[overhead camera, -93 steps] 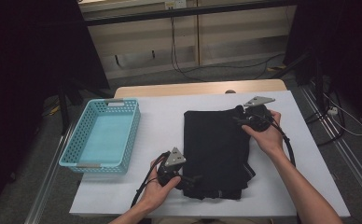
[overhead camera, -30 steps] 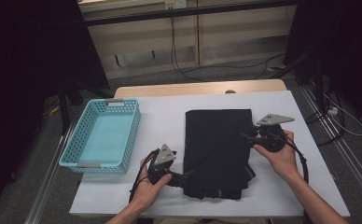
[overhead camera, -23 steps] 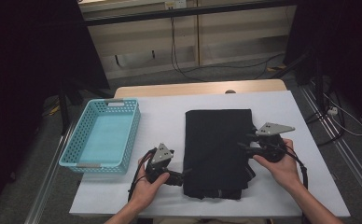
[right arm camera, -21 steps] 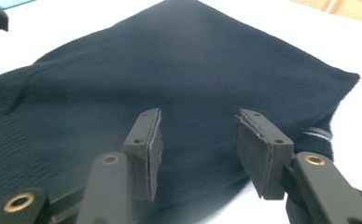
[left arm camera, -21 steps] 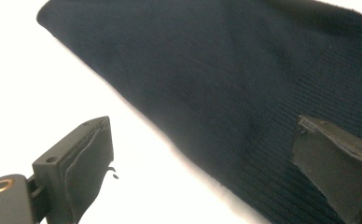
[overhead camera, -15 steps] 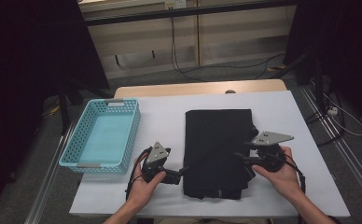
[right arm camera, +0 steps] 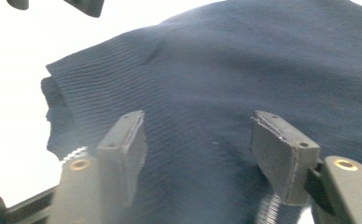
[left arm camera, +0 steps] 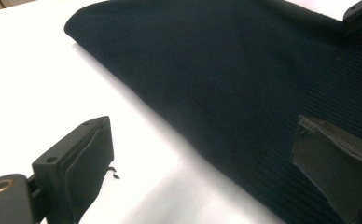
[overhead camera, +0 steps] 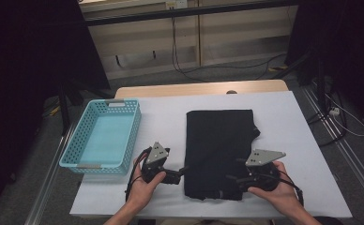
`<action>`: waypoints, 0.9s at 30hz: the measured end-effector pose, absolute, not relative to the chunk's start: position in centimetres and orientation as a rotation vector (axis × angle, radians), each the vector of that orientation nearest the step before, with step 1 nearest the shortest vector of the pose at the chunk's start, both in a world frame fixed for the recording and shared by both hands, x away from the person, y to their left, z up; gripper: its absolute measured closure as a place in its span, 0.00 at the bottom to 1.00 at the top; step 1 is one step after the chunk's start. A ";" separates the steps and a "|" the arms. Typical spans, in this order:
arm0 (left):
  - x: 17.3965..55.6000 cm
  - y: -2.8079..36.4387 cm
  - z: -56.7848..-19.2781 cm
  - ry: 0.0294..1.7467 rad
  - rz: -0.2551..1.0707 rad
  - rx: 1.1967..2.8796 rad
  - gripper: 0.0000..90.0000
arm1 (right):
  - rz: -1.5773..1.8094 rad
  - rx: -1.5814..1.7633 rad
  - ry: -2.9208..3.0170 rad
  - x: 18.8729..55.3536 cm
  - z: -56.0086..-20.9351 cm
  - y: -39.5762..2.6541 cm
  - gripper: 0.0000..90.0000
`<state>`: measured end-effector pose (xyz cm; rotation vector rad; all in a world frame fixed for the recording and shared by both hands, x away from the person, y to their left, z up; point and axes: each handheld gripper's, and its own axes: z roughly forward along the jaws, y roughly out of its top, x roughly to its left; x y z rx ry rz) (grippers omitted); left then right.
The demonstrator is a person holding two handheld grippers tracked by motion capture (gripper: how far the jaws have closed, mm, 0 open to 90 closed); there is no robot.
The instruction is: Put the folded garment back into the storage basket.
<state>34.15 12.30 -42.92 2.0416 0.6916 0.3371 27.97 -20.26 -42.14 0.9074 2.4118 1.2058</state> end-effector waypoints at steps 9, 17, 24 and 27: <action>34.2 12.3 -43.2 0.689 0.327 2.058 0.07 | 1.240 0.766 2.544 27.5 -42.4 -18.1 0.25; 34.0 12.3 -43.2 0.676 0.324 2.067 0.07 | 1.129 0.705 2.657 27.6 -43.3 -16.4 0.26; 34.1 12.6 -43.3 0.699 0.344 2.063 0.07 | 1.129 0.622 2.679 27.2 -43.3 -16.0 0.31; 34.2 12.7 -43.3 0.707 0.355 2.064 0.07 | 1.070 0.577 2.712 27.0 -43.7 -16.0 0.31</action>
